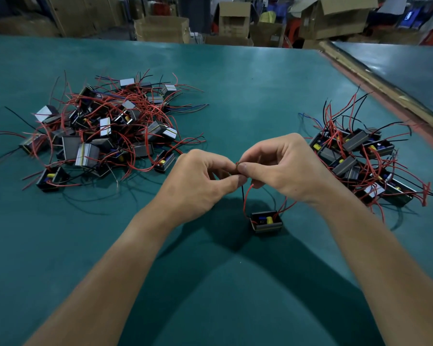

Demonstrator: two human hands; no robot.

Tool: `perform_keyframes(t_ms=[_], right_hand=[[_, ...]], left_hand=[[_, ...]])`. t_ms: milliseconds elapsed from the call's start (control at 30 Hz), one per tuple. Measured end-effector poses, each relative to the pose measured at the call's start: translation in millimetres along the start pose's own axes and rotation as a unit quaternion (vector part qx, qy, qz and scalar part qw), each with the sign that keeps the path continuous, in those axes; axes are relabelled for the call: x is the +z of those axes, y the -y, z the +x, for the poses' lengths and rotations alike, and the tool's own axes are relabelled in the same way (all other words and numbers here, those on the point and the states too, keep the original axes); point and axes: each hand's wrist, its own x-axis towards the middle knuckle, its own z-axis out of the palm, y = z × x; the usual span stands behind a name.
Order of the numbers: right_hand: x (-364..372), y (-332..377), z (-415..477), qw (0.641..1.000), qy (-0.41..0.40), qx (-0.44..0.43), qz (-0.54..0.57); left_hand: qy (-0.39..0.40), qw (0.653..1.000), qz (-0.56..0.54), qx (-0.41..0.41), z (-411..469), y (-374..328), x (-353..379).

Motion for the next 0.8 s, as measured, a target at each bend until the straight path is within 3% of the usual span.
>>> perform_keyframes(t_ms=[800], right_hand=[[-9.7,0.9,-3.3,0.999,0.028,-0.023,-0.023]], left_hand=[[-0.015,0.997,-0.029,-0.070,2.1,-3.4,-6.2]])
